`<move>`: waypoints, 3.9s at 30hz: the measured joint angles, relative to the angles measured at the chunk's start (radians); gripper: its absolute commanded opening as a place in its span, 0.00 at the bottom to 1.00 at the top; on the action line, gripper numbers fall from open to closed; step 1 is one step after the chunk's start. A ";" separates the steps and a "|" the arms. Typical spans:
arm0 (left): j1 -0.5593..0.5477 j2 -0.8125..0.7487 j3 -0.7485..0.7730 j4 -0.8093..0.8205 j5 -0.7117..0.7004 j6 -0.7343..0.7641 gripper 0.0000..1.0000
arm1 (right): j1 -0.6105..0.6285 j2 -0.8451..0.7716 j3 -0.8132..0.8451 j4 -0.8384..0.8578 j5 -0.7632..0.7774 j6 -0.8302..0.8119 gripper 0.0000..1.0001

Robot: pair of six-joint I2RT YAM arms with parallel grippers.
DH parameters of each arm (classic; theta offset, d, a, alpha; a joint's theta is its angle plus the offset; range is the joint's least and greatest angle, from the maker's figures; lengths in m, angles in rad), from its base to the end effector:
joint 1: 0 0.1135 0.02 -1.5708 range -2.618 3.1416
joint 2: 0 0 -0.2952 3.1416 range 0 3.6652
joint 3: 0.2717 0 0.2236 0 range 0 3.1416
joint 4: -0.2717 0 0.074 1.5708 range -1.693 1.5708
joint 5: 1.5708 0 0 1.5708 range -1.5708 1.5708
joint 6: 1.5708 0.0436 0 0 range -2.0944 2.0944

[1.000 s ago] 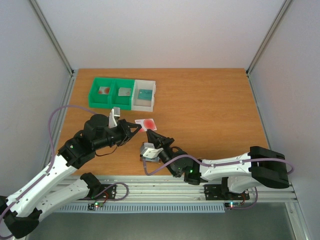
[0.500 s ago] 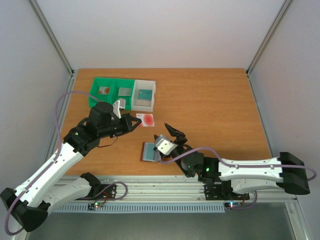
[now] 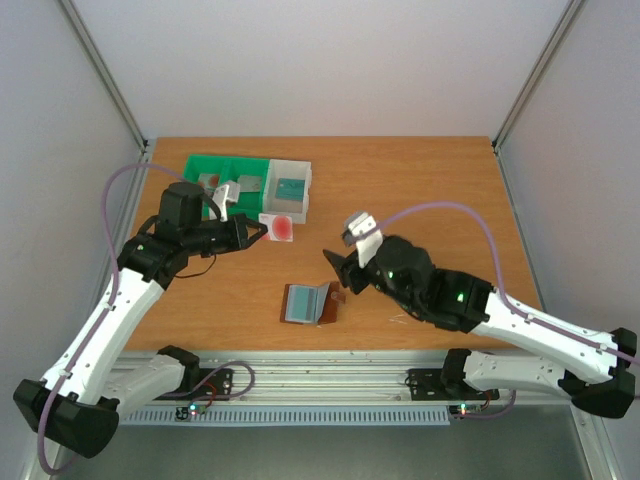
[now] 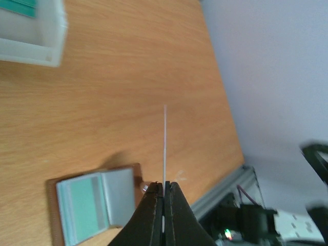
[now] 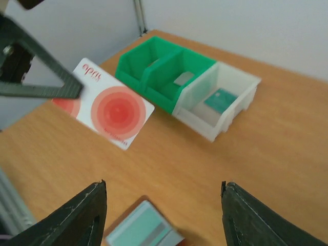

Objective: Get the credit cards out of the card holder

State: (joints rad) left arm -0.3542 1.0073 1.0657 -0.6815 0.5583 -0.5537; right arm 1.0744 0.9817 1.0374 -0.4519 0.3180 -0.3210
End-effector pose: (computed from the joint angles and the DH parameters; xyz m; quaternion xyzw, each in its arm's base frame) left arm 0.1458 -0.0785 0.3708 0.0399 0.8636 -0.4127 0.2867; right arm 0.0949 0.1467 0.3863 -0.4608 0.6862 0.0787 0.5572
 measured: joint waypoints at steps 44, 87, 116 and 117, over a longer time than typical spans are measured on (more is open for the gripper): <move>0.000 -0.227 -0.285 0.555 0.413 -0.396 0.46 | -0.414 0.018 -0.201 0.553 -1.052 0.864 0.01; 0.002 -0.182 -0.388 0.745 0.338 -0.519 0.00 | -0.422 0.002 -0.307 0.595 -0.969 0.929 0.94; 0.577 0.230 0.000 0.285 0.375 -0.068 0.00 | -0.425 -0.206 -0.245 0.081 -0.747 0.639 0.99; 0.598 0.266 0.023 0.258 0.370 -0.035 0.00 | -0.425 -0.207 -0.237 0.067 -0.740 0.630 0.99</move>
State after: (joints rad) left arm 0.2440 1.2728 1.0889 -0.4236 0.9279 -0.5884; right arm 0.6495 0.7750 0.8009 -0.3847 -0.4217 0.3088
